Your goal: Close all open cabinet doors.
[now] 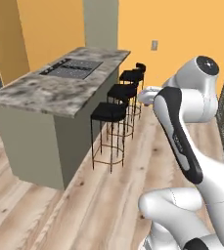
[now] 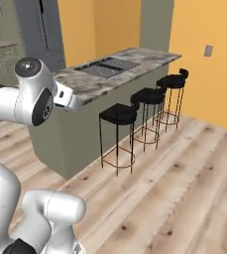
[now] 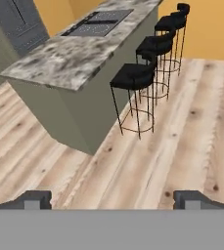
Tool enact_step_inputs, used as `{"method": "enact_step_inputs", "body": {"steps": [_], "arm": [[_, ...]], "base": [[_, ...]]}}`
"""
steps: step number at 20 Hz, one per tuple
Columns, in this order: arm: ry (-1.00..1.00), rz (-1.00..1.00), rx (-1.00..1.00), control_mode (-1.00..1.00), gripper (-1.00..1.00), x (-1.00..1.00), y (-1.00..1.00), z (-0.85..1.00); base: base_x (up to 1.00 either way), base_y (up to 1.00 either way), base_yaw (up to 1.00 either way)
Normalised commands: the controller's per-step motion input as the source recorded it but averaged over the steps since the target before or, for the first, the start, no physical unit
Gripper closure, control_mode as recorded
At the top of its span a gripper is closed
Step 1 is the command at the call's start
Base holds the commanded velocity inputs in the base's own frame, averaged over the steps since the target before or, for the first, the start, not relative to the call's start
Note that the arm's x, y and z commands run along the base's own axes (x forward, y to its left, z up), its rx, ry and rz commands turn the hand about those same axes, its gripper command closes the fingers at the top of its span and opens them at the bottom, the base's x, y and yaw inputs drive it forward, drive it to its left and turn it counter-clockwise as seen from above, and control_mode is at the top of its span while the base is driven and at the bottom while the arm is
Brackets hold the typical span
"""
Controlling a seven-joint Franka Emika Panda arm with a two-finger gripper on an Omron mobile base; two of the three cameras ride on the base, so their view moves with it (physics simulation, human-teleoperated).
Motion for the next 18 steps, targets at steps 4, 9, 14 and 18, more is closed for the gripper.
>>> {"method": "enact_step_inputs", "body": {"steps": [4, 9, 14, 18], "arm": [[0.00, 0.00, 0.00, 1.00, -1.00, 0.00, 0.00, 0.00], [0.00, 0.00, 0.00, 1.00, -1.00, 0.00, 0.00, 0.00], [0.00, 0.00, 0.00, 1.00, -1.00, 0.00, 0.00, 0.00], [0.00, 0.00, 0.00, 1.00, -1.00, 0.00, 0.00, 0.00]], "base": [[0.38, 0.12, 0.49], [0.47, 0.23, 0.38], [0.63, 0.35, 0.15], [0.69, 0.38, 0.10]]}}
